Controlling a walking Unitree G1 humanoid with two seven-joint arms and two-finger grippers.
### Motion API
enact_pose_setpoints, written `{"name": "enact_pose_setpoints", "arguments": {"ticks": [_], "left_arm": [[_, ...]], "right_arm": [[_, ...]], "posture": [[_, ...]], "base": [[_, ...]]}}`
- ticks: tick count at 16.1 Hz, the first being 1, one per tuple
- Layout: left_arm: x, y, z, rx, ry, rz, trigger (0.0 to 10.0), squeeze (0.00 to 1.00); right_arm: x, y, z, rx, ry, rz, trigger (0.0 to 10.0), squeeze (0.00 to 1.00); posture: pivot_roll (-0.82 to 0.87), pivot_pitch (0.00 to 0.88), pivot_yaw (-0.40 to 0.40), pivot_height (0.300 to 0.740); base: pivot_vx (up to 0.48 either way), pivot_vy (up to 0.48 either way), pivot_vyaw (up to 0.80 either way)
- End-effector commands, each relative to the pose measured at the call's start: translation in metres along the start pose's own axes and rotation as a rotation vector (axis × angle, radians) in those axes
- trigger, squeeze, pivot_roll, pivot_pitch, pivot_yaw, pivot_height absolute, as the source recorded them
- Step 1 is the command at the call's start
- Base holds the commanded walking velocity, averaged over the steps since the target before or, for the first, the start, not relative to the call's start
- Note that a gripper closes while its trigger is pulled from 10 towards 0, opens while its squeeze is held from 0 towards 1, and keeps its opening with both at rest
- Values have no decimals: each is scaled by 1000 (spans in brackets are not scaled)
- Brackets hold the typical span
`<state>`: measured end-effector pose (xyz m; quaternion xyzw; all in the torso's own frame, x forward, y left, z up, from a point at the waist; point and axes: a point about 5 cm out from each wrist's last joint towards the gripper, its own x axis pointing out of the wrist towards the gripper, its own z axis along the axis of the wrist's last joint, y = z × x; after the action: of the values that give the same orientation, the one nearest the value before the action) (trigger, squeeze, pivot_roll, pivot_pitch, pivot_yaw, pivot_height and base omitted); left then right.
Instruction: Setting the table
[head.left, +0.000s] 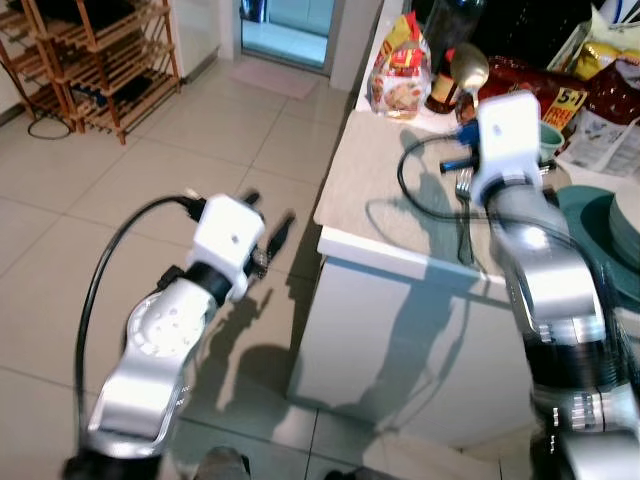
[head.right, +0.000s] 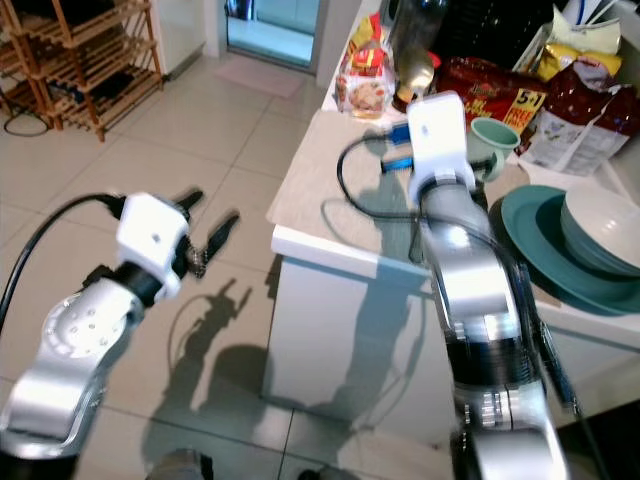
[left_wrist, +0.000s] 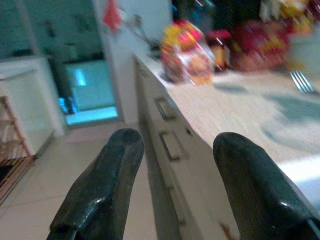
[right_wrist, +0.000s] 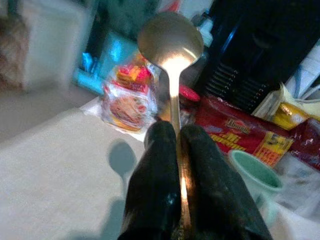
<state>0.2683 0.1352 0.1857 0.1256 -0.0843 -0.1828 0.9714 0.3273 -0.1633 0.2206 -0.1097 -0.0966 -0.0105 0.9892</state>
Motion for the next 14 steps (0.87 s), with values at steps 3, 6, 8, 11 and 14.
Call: {"name": "enact_pose_setpoints", "arguments": {"ticks": [3,6,8,11,14], "left_arm": [[-1,-1,3,-46,-22,61,10000,0],[-10,-15,1,-69,-18,32,10000,0],[-18,-24,-4,-79,6,7,10000,0],[-20,-23,-7,-79,23,18,10000,0],[-15,-15,-13,-55,50,47,10000,0]], "right_arm": [[-33,-17,20,86,-263,-31,10000,0],[-80,-10,11,215,-304,70,10000,0],[-98,-10,2,257,-281,79,10000,0],[-103,-4,-4,280,-238,66,10000,0],[-98,7,-16,138,-172,109,10000,0]], "posture": [[144,15,-155,740],[113,9,-134,740],[104,7,-127,740],[82,13,-99,740],[72,16,-82,740]], "base": [[0,0,0],[0,0,0],[-150,0,0],[-309,0,0],[0,0,0]]}}
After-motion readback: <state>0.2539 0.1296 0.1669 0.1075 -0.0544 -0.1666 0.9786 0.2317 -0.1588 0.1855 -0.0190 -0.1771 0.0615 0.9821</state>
